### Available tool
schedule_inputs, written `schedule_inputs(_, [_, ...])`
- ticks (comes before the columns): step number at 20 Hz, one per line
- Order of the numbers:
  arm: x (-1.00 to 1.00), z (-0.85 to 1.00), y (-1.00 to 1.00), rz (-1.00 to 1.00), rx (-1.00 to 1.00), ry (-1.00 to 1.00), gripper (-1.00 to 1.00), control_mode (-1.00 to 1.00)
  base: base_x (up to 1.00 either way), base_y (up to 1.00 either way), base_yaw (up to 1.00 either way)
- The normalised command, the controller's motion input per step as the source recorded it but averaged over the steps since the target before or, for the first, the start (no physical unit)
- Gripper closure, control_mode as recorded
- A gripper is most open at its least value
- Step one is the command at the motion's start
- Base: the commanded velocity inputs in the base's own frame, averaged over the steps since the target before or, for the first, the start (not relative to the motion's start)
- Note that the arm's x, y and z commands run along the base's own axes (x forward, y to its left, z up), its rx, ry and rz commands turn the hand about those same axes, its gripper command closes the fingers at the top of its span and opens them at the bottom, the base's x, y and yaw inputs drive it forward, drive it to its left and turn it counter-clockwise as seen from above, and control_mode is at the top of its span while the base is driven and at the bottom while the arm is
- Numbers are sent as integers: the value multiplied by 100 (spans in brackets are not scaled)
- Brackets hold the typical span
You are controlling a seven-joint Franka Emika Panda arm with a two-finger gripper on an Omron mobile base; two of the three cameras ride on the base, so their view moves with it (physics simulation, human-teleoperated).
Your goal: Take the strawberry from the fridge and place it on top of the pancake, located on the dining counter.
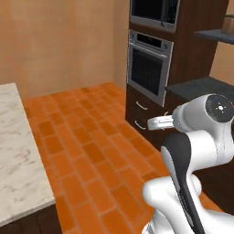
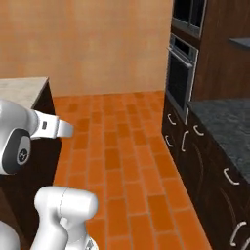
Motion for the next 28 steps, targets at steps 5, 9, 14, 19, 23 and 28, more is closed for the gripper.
schedule_inputs(5, [0,0,0,0,0,0,100,100,100,-40,43])
schedule_inputs(9, [0,0,0,0,0,0,100,100,100,-42,48])
schedule_inputs(14, [0,0,0,0,0,0,100,100,100,-53,51])
schedule_inputs(19, [0,0,0,0,0,0,100,100,99,-30,44])
schedule_inputs(23, [0,0,0,0,0,0,100,100,86,-66,50])
schedule_inputs(28, [0,0,0,0,0,0,100,100,83,-76,51])
